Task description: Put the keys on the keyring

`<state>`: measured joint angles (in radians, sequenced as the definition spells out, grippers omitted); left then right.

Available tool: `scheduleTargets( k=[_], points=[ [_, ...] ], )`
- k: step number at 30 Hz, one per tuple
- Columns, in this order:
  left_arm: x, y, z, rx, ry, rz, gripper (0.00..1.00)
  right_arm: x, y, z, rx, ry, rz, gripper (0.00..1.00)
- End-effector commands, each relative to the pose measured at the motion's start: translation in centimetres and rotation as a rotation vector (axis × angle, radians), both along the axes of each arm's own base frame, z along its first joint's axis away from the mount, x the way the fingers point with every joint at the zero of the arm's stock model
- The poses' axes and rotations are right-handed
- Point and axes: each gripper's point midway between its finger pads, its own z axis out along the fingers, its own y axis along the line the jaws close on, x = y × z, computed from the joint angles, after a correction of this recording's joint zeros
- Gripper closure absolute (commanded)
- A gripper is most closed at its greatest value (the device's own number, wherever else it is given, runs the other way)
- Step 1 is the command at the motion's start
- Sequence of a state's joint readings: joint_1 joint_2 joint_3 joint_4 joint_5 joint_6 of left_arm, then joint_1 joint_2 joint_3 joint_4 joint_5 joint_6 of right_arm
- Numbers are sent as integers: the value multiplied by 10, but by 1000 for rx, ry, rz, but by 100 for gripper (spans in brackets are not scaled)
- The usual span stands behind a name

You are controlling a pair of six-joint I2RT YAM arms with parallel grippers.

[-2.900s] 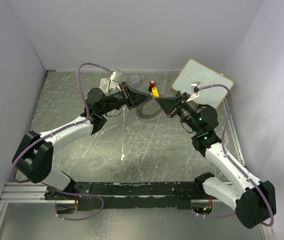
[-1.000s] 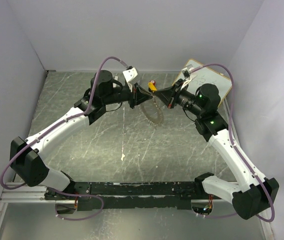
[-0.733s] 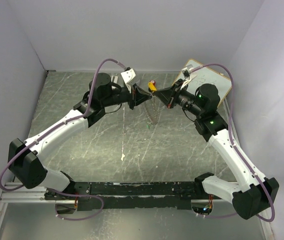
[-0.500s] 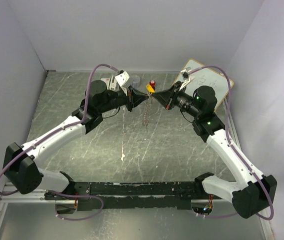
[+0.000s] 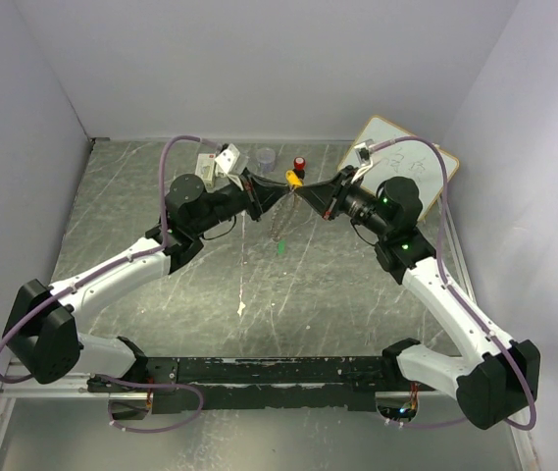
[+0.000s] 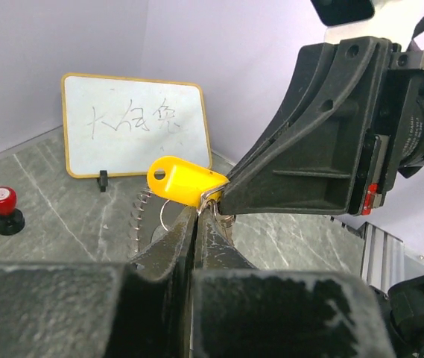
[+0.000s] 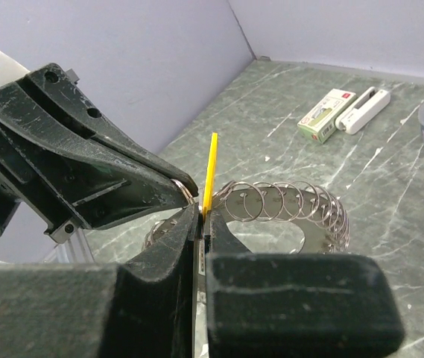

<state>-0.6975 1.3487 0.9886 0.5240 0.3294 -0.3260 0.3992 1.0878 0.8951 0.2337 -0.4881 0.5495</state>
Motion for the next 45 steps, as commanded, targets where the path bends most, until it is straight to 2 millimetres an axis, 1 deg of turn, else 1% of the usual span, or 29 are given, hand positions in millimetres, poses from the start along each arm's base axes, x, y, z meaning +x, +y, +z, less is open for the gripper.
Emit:
scheduleTargets(
  k=[1,3,5,6,7,8,9,12,15,18,21,25,30,45],
  points=[
    [17,18,46,-82,-72,126,80,1,-10,11,-35,-40,-43,100],
    [20,26,42,-43,-64,172,57,3,-13,17,-64,-59,-56,100],
    [22,37,40,-8,-63,224,46,5,-15,18,-96,-67,-68,100],
    [22,42,38,13,-68,241,42,5,-16,25,-108,-85,-71,100],
    [21,45,38,34,-75,252,41,7,-17,28,-120,-94,-75,100],
    [19,46,37,58,-80,247,41,7,-18,30,-136,-102,-76,100],
    [18,46,41,76,-98,239,41,8,-18,31,-149,-109,-77,100],
    [11,35,41,161,-137,152,41,9,-18,36,-189,-131,-66,100],
    [6,18,31,260,-141,41,41,10,-18,39,-222,-145,-54,100],
    [2,7,20,316,-149,-45,41,9,-18,42,-237,-159,-45,100],
    [-7,0,18,328,-189,-118,41,8,-17,43,-239,-163,-38,100],
    [-13,-7,11,362,-208,-189,42,7,-17,47,-240,-172,-35,100],
    [-14,-11,7,382,-215,-215,43,2,-16,51,-236,-187,-18,100],
    [-15,-24,12,342,-242,-252,44,-5,-10,48,-219,-190,33,100]
  ],
)
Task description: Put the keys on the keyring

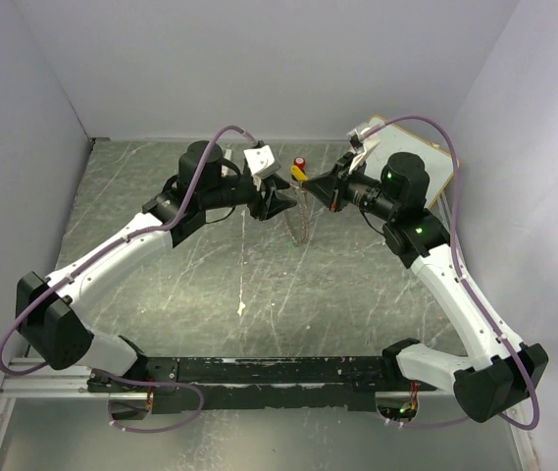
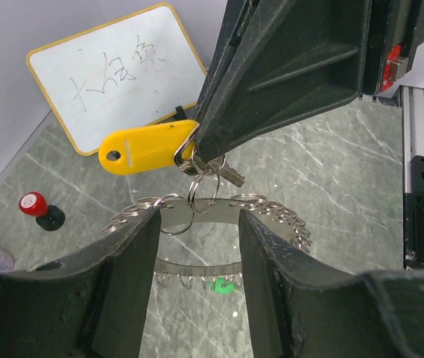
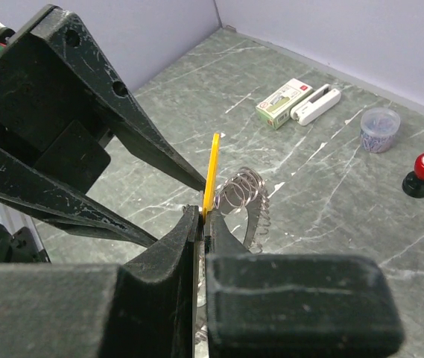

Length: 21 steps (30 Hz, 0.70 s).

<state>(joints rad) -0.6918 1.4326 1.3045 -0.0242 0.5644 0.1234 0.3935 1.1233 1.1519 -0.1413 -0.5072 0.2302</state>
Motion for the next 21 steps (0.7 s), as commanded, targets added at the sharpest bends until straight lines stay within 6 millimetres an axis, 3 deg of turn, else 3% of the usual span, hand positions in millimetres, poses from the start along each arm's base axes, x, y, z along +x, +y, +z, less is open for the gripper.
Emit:
scheduleTargets(
  k=[1,21],
  points=[
    [-4,-11,24,-51,-56,-48,44,-6,2,27,40,-78,26,100],
    [-7,-20,32,-79,-73,-60,52,-9,6,22,38,-70,51,100]
  ],
)
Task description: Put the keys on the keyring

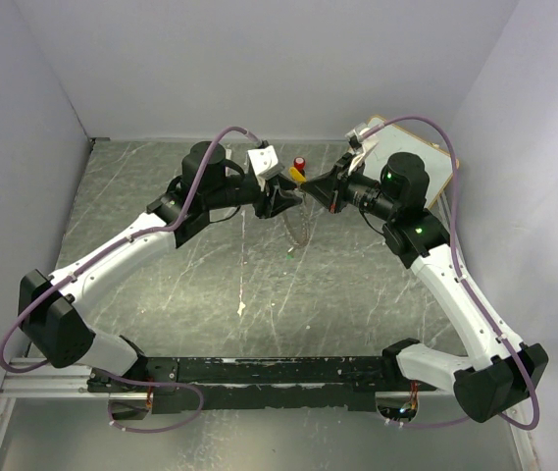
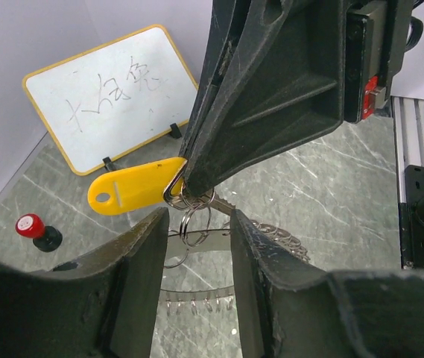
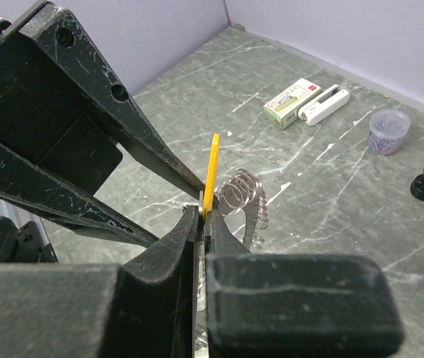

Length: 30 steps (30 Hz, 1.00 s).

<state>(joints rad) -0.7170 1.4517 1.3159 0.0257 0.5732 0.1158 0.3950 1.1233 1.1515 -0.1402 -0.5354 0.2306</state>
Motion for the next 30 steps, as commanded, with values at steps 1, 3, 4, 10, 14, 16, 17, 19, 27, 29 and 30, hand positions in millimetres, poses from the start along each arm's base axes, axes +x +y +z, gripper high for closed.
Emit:
scheduleTargets(
  k=[1,3,4,10,14,16,17,19,27,29,30],
  points=[
    [-2,-7,23,-49,-47,-27,54,-5,3,22,36,-71,21,100],
    [-2,-8,24,-49,-47,-28,65,-6,3,22,37,-73,23,100],
    [-2,-8,23,-47,-45,-29,72,-6,3,22,37,-73,21,100],
    [-3,-8,23,-46,-41,-31,93,-6,1,23,37,-76,8,100],
    [-2,-5,27,-67,-46,-7,93,-4,-1,22,41,-69,-9,100],
    [0,-1,35,-113,-40,34,93,-1,-2,17,44,-53,-27,100],
    [1,1,38,-142,-32,53,93,0,-1,13,48,-43,-30,100],
    [2,4,44,-199,-26,83,93,1,0,7,59,-23,-30,100],
    [6,20,61,-348,-18,183,93,5,5,-16,92,29,-28,100],
    [9,24,67,-377,-29,208,93,5,6,-18,99,34,-25,100],
    [9,26,67,-389,-29,217,93,6,7,-16,106,32,-27,100]
  ],
)
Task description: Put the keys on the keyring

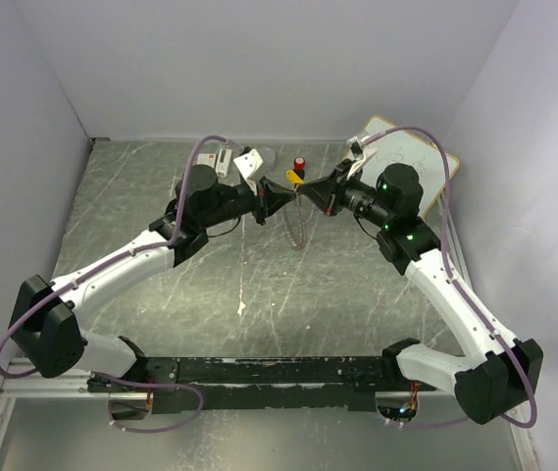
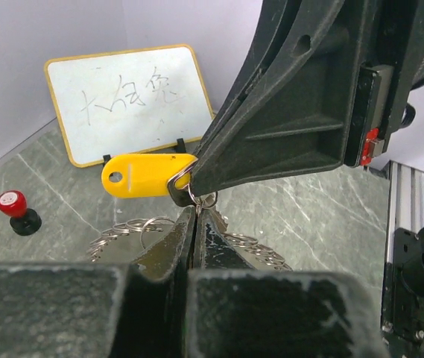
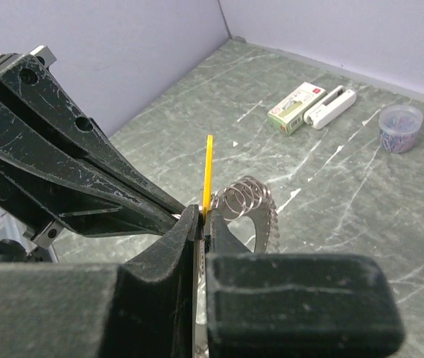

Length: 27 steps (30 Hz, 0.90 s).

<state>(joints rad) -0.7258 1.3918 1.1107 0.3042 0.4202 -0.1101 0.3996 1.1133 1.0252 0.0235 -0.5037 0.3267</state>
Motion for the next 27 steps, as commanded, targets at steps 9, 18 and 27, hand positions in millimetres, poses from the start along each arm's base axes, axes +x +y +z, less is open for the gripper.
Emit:
scheduleTargets(
  k=[9,18,27],
  points=[
    [6,31,85,-255,-159,165,93,1,-4,-16,30,38,-46,100],
    [3,31,91,-285,-160,153,93,0,-2,-18,38,46,-33,100],
    [3,37,92,-264,-164,180,93,3,-5,-4,16,7,-49,100]
  ],
)
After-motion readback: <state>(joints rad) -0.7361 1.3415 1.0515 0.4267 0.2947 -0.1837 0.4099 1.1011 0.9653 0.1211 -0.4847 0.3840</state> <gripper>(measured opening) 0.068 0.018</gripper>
